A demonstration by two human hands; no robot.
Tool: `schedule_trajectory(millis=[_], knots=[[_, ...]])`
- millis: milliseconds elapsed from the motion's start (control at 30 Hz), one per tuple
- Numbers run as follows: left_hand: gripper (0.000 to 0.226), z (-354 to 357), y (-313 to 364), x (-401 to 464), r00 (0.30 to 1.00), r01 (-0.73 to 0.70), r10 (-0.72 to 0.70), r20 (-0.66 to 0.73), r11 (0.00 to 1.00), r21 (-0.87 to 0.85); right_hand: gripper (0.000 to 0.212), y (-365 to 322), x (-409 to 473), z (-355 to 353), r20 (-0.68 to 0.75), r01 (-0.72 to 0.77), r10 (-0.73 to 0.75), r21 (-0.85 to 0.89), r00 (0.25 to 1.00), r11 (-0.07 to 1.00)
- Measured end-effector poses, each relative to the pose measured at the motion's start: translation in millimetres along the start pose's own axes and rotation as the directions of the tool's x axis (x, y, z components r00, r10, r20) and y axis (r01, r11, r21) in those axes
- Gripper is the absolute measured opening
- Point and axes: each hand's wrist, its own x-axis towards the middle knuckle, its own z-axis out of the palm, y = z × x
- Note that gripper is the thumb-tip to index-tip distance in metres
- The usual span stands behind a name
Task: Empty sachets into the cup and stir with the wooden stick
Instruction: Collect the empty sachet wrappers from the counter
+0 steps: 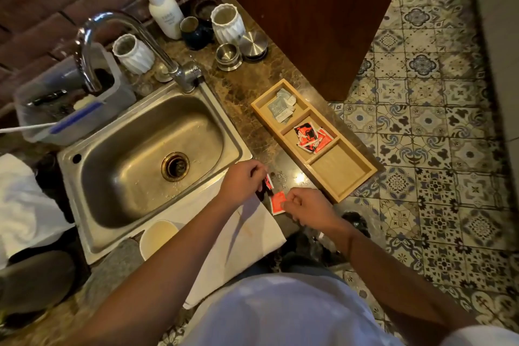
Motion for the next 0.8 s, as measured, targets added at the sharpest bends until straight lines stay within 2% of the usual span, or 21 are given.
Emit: schedule_trajectory(millis=[167,267,433,533,800], knots=[[0.033,-19,24,-24,0.995,-0.039,0.019,-0.101,0.978,-0.203,0.03,-12,-18,-10,-0.131,0.0,0.021,0.156,0.991,0.988],[0.032,-23,28,-41,0.991,-0.068,0.036,-0.128,0.964,-0.258,0.032,-20,-36,-17,-0.179,0.038,0.003,0.223,0.984,0.974],[0.032,-22,22,-65,0.987,-0.042,-0.012,-0.16,0.944,-0.327,0.029,-30,-73,-14,-0.254,0.068,0.016,0.32,0.967,0.945],[0.034,-25,17,-80,0.992,-0.044,-0.003,-0.124,0.924,-0.379,0.029,-31,-95,-2,-0.228,0.016,0.106,0.479,0.968,0.878],[0.031,-10,1,-115,0.997,-0.07,0.078,0.001,0.907,-0.416,0.037,-20,-149,53,-0.37,0.045,0.183,0.531,0.911,0.846]])
